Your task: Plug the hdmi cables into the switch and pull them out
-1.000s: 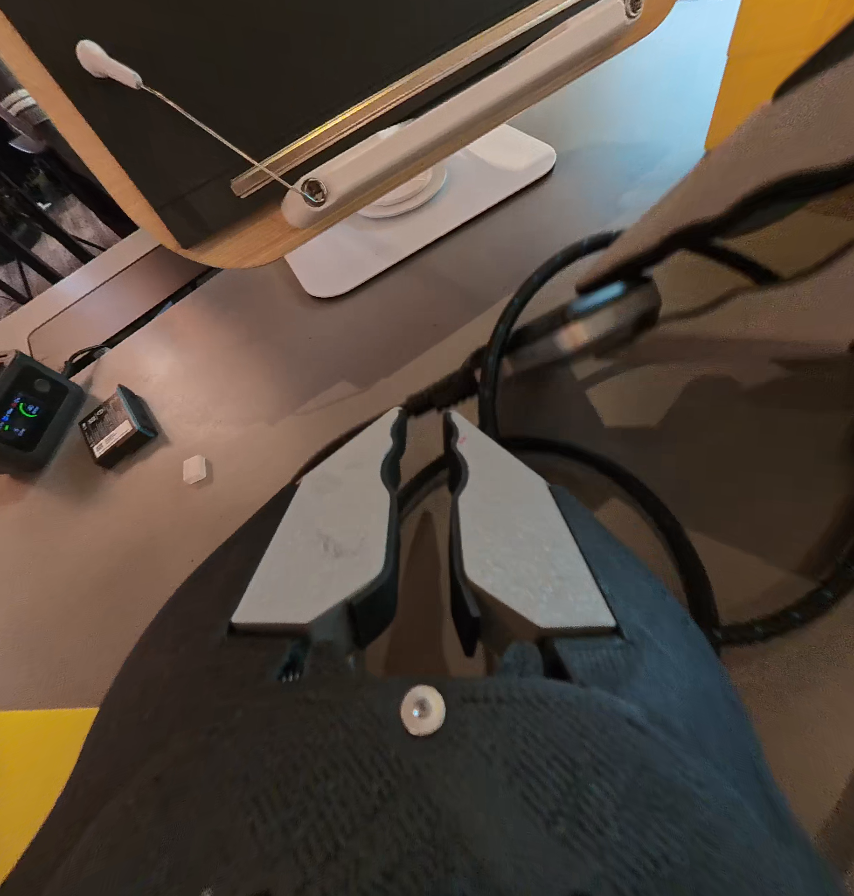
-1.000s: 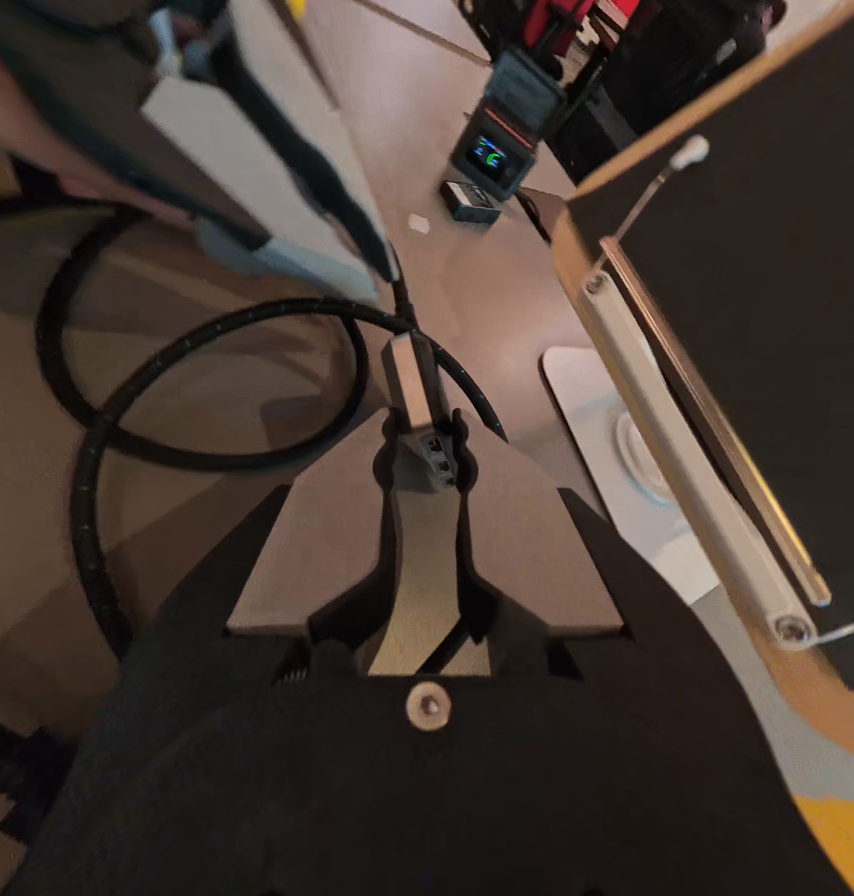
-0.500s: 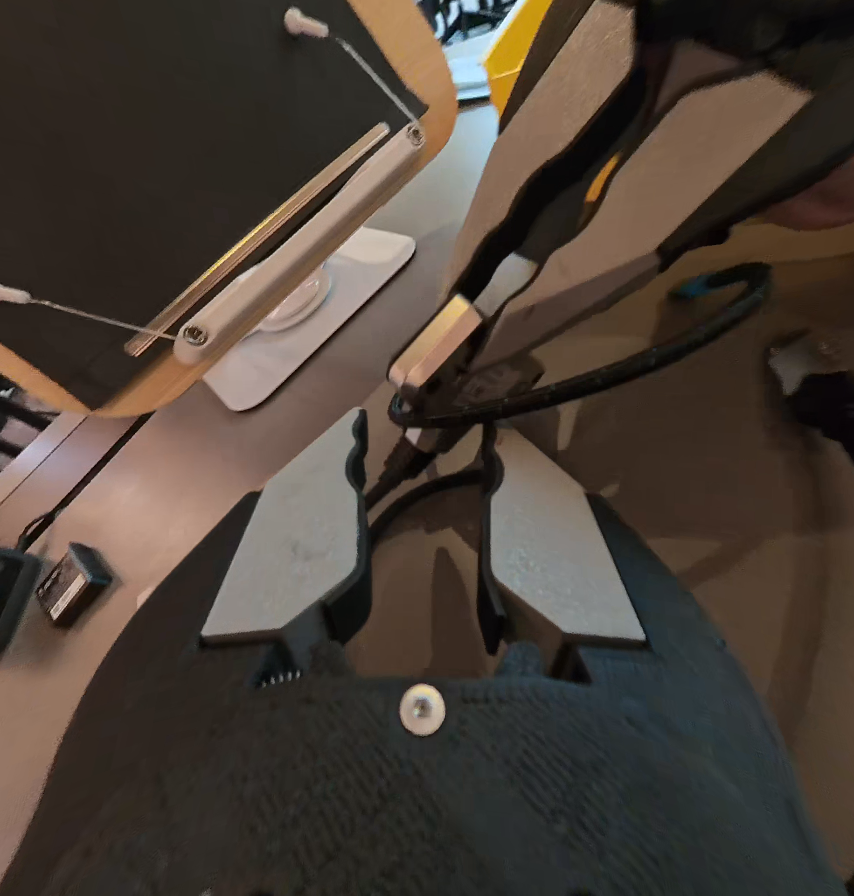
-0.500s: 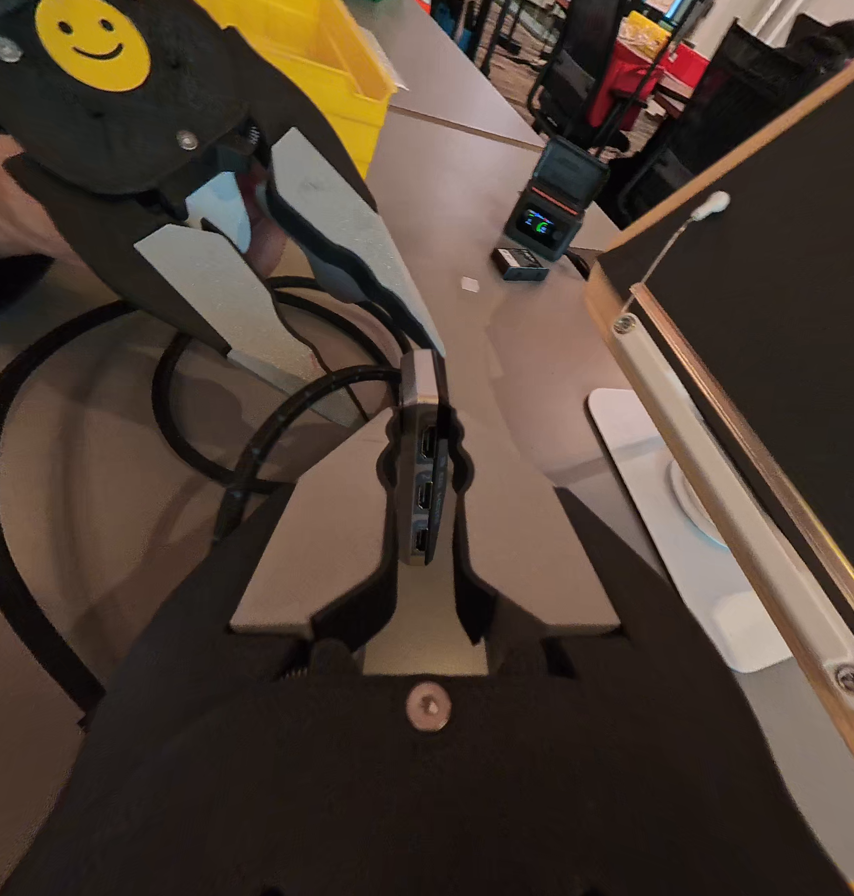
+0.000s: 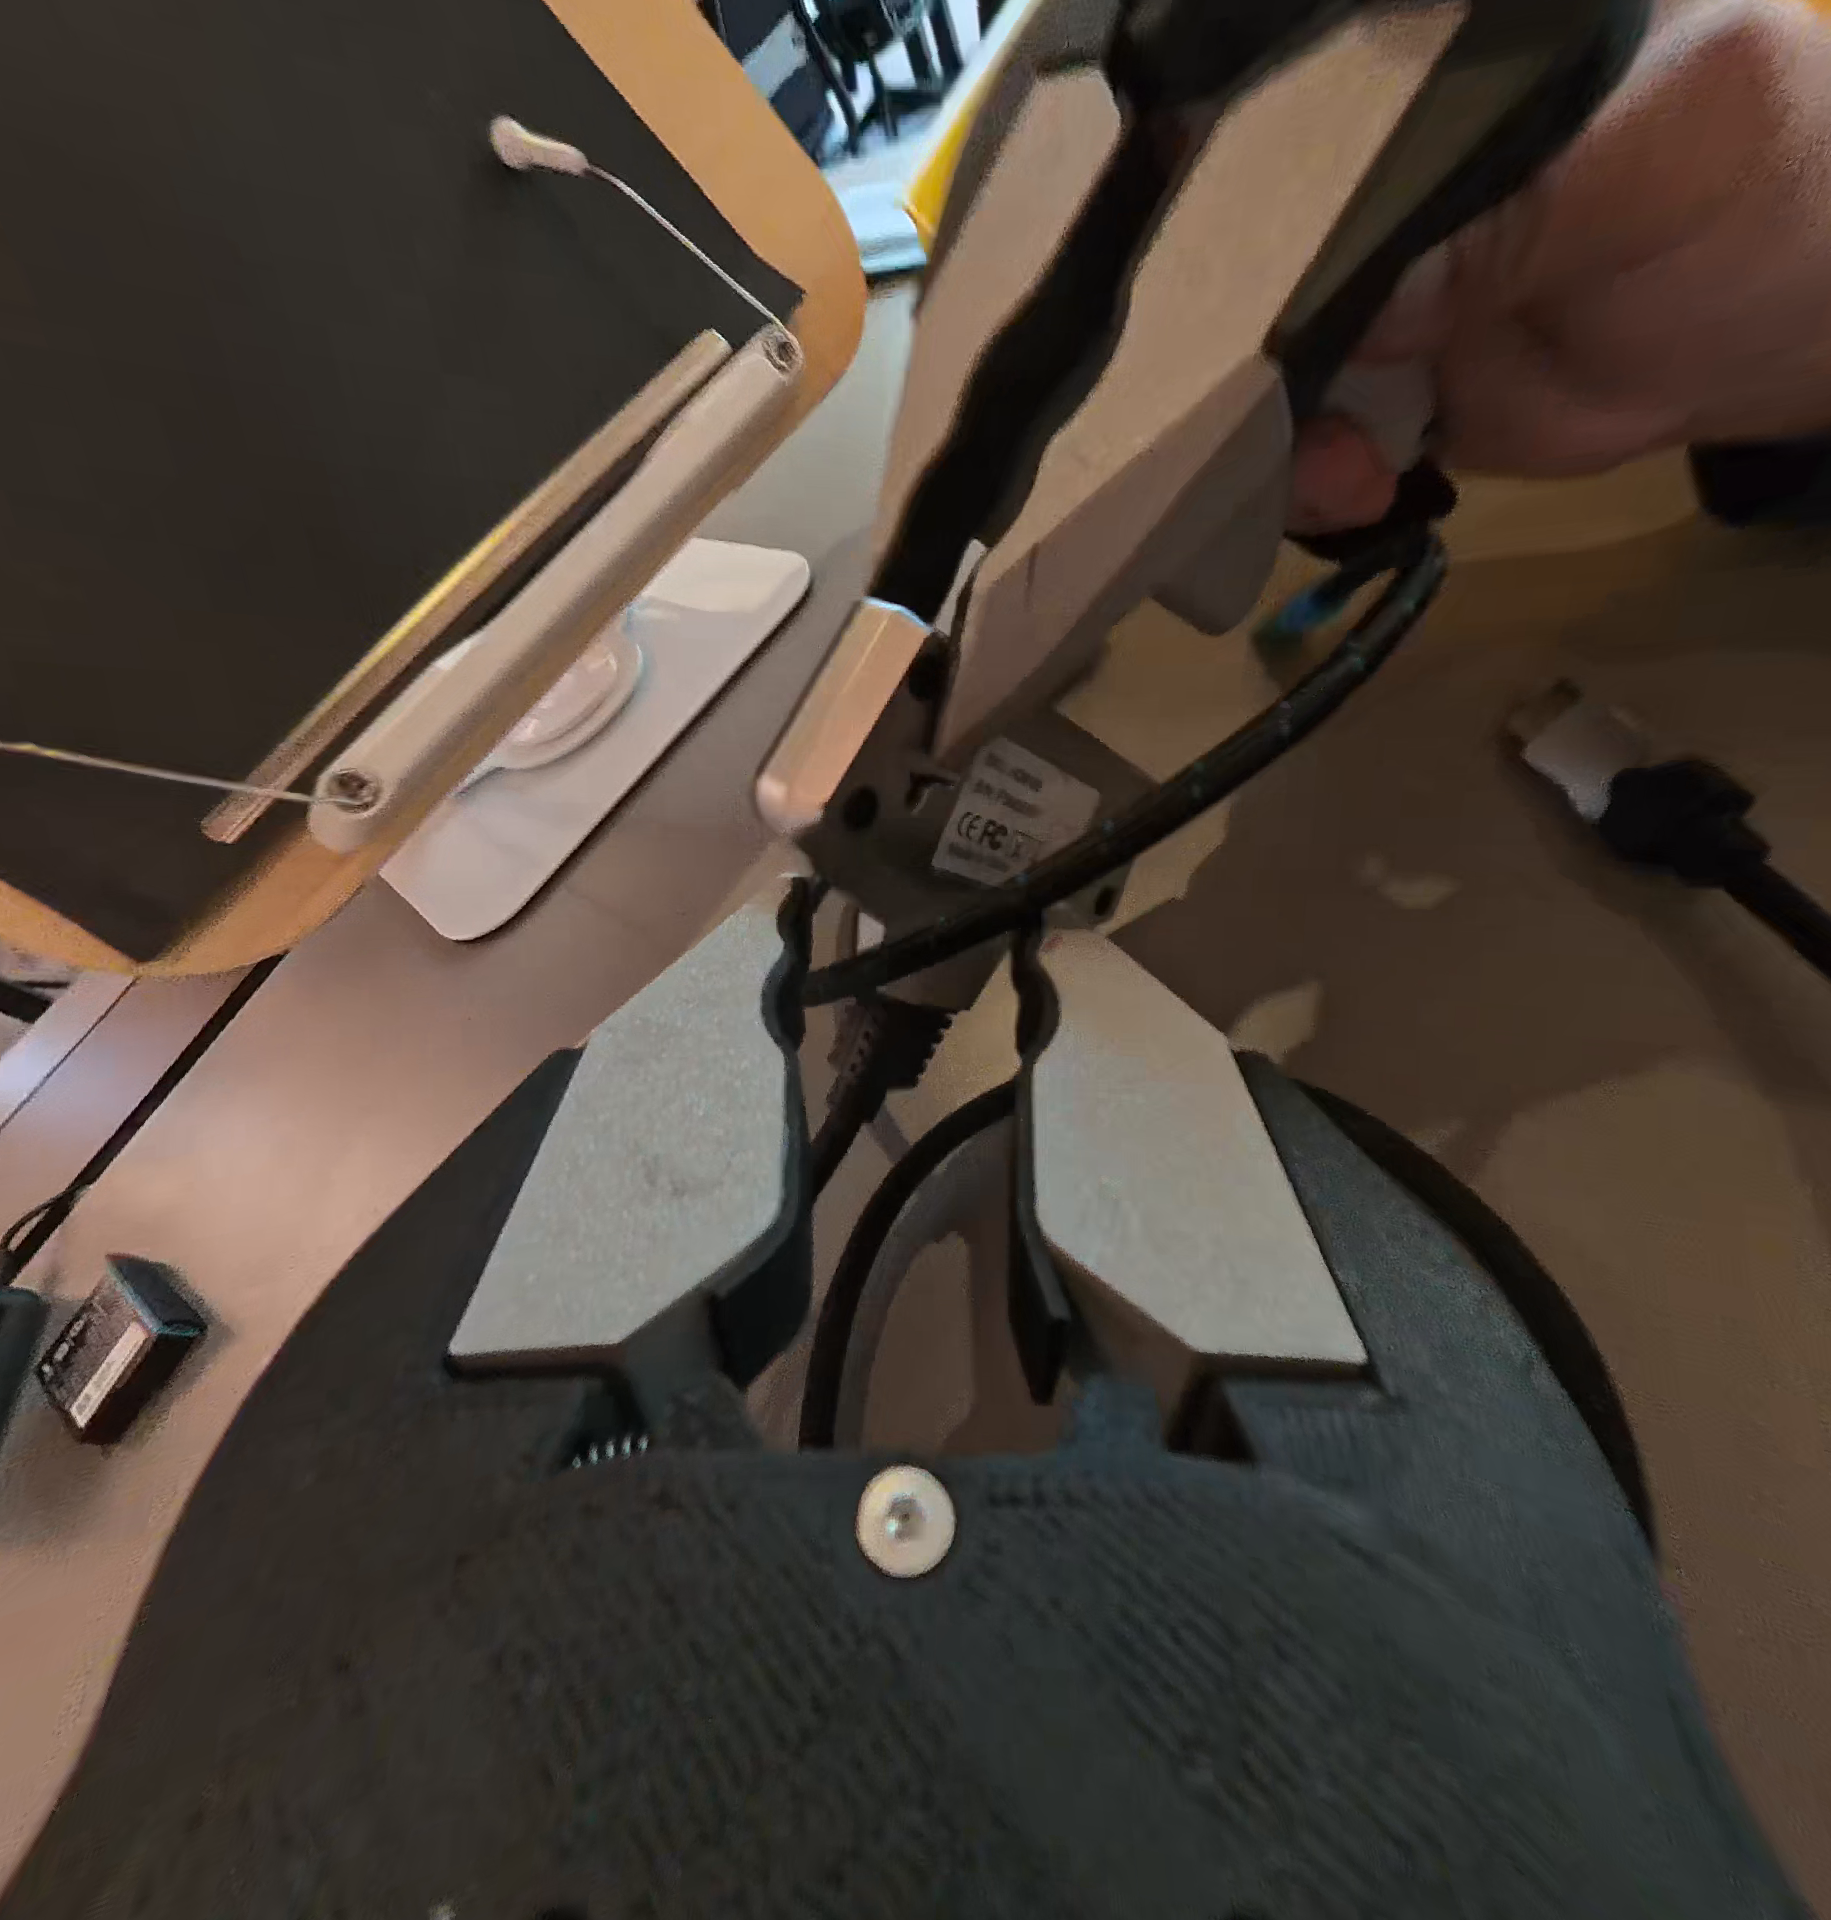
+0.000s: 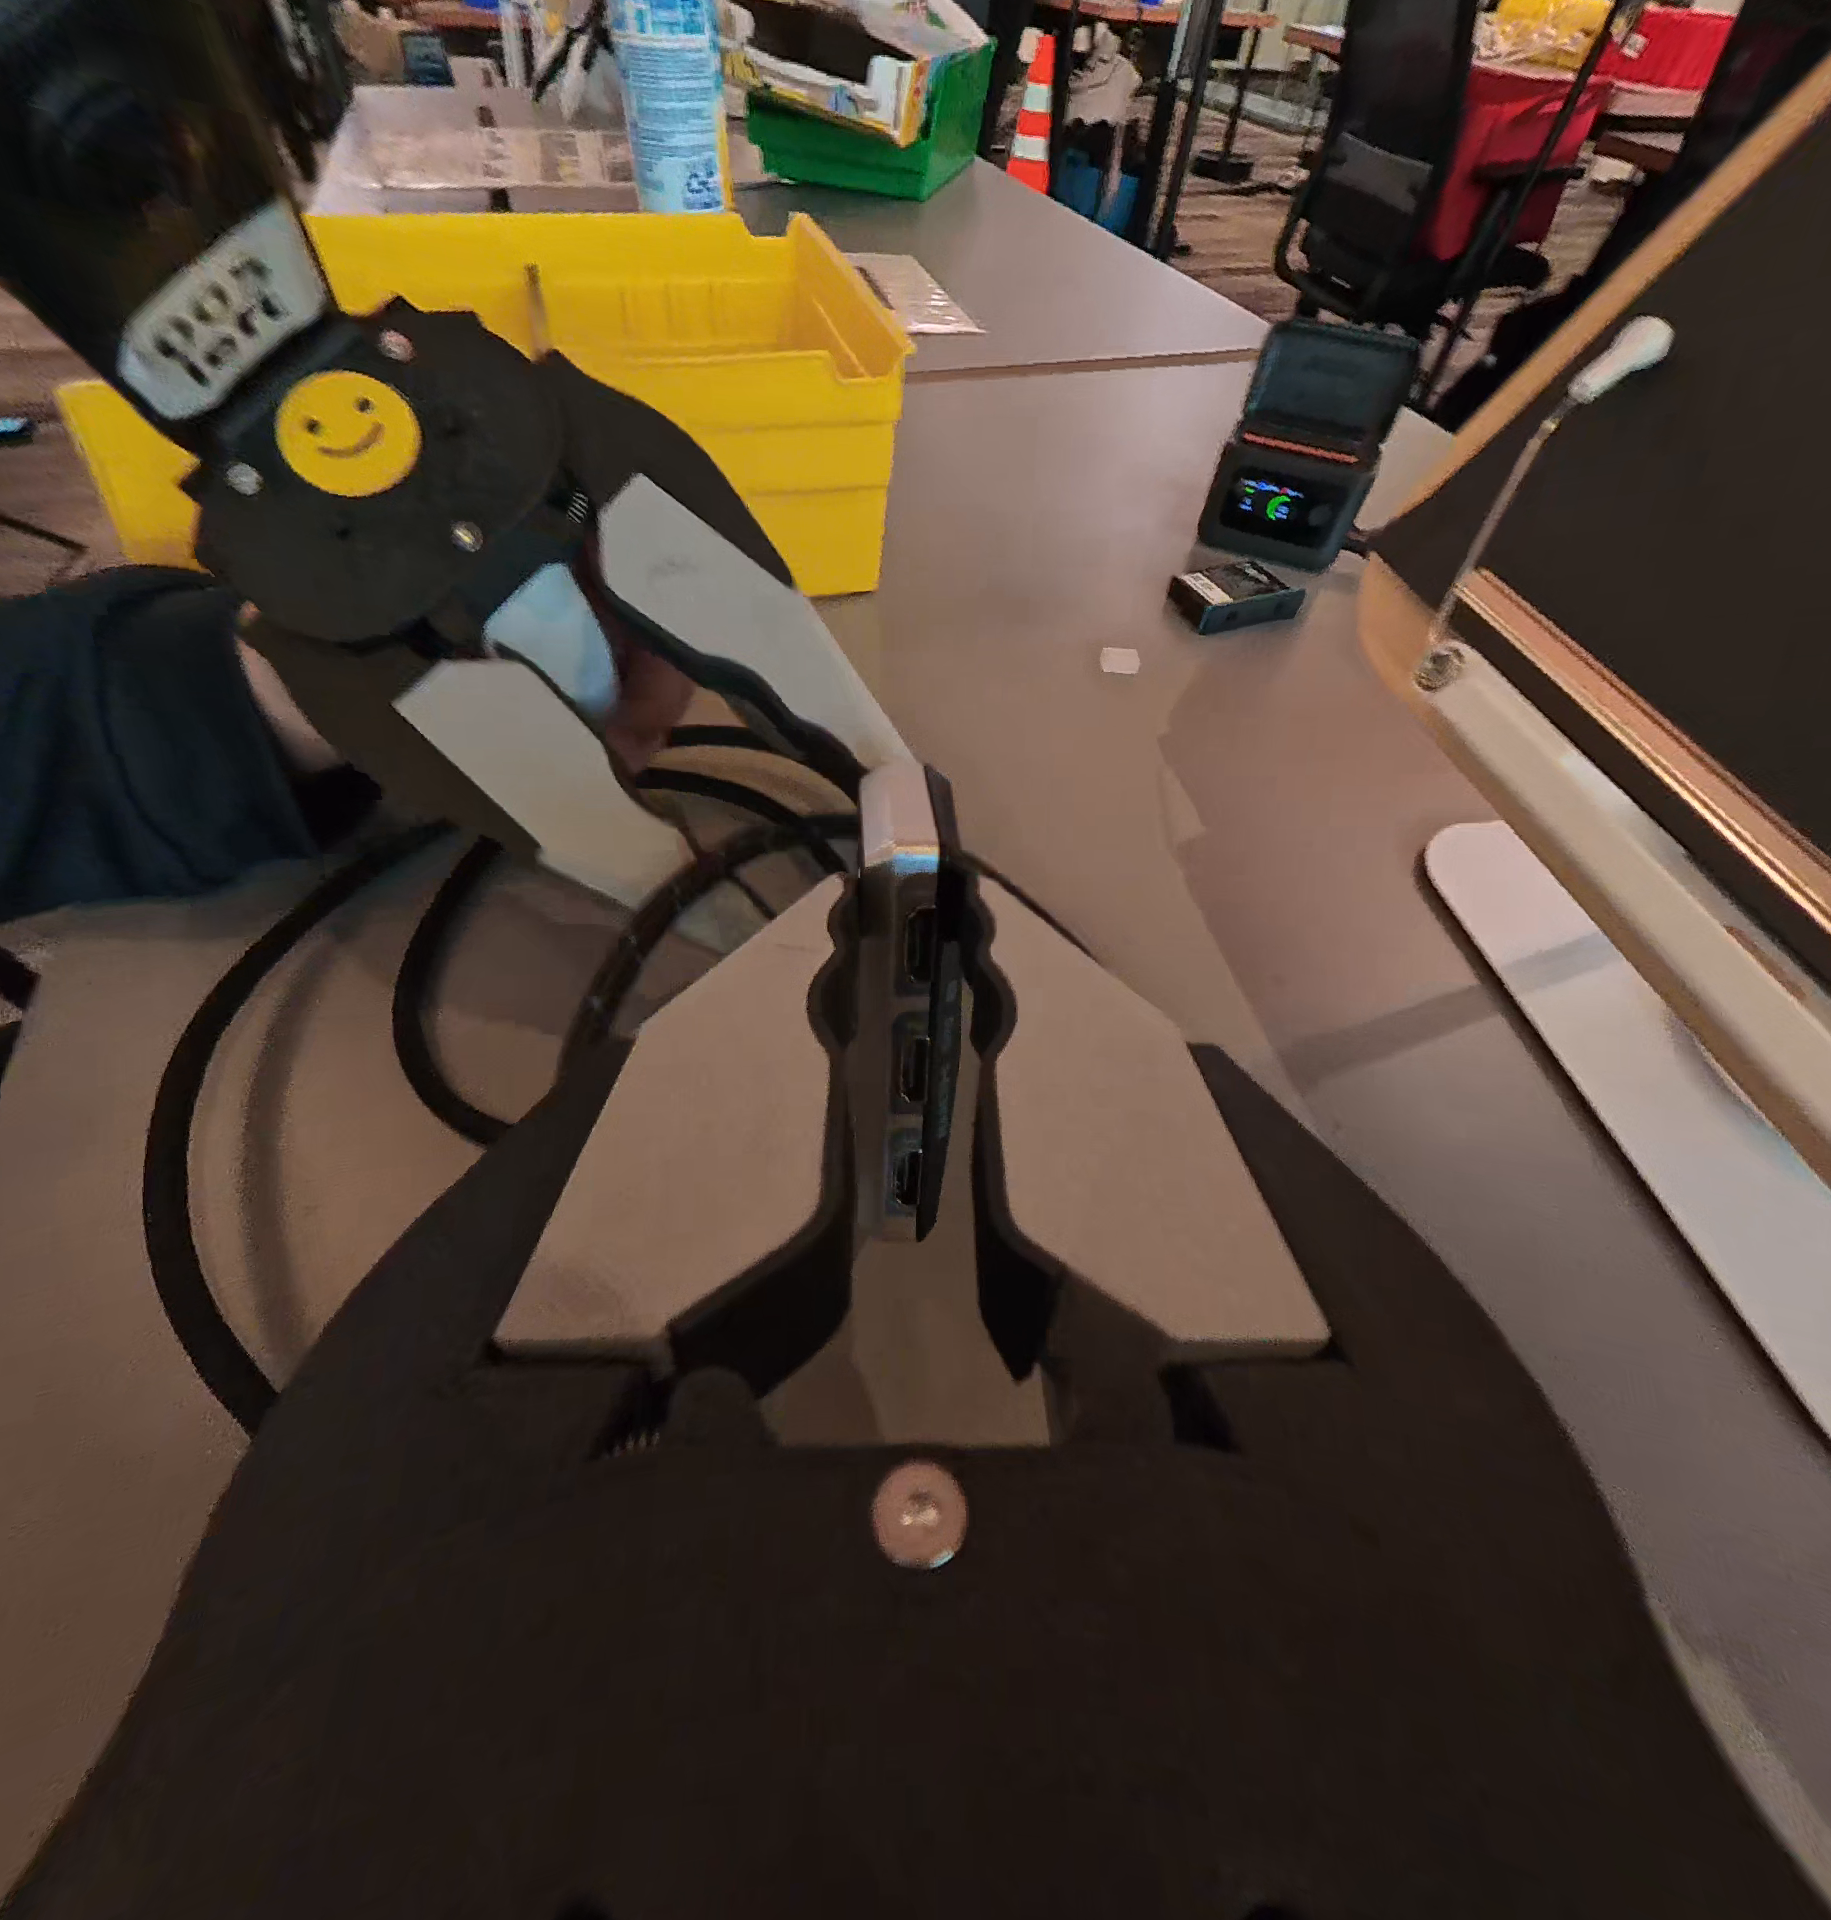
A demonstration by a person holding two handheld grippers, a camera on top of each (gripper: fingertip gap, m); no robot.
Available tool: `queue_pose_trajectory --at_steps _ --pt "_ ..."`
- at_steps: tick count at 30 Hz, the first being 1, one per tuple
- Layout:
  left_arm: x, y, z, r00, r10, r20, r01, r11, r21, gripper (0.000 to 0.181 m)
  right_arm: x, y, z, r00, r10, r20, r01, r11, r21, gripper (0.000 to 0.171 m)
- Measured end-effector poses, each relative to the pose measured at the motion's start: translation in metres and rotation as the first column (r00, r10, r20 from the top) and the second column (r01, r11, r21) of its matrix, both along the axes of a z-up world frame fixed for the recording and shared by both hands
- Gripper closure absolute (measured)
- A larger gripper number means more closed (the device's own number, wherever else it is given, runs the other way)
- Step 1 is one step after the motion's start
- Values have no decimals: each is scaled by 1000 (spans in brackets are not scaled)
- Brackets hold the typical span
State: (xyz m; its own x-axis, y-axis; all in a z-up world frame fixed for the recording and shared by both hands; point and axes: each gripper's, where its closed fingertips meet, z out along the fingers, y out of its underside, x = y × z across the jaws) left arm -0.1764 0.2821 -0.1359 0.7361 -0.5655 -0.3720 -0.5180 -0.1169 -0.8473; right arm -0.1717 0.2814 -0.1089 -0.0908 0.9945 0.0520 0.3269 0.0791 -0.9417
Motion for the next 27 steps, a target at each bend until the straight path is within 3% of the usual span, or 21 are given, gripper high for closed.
queue_pose_trajectory --at_steps 3,13,17,23,27 --pt "-12 1 18 991 29 131 -31 999 16 149 2 12 -1 998 -61 6 61 998 -1 155" --pt "-37 3 61 927 82 365 -137 982 127 150 -1 4 -5 1000 -23 15 23 1000 -14 155" --pt "-36 6 48 923 94 373 -121 991 50 152 -5 -17 -6 997 79 12 -79 997 -22 155" --pt "-18 6 24 961 56 270 -51 998 -24 158 -8 -43 -13 978 205 43 -203 978 -39 155" --pt "-29 9 23 926 101 363 -68 992 -103 142 -8 -36 -12 983 183 32 -180 981 -75 155"
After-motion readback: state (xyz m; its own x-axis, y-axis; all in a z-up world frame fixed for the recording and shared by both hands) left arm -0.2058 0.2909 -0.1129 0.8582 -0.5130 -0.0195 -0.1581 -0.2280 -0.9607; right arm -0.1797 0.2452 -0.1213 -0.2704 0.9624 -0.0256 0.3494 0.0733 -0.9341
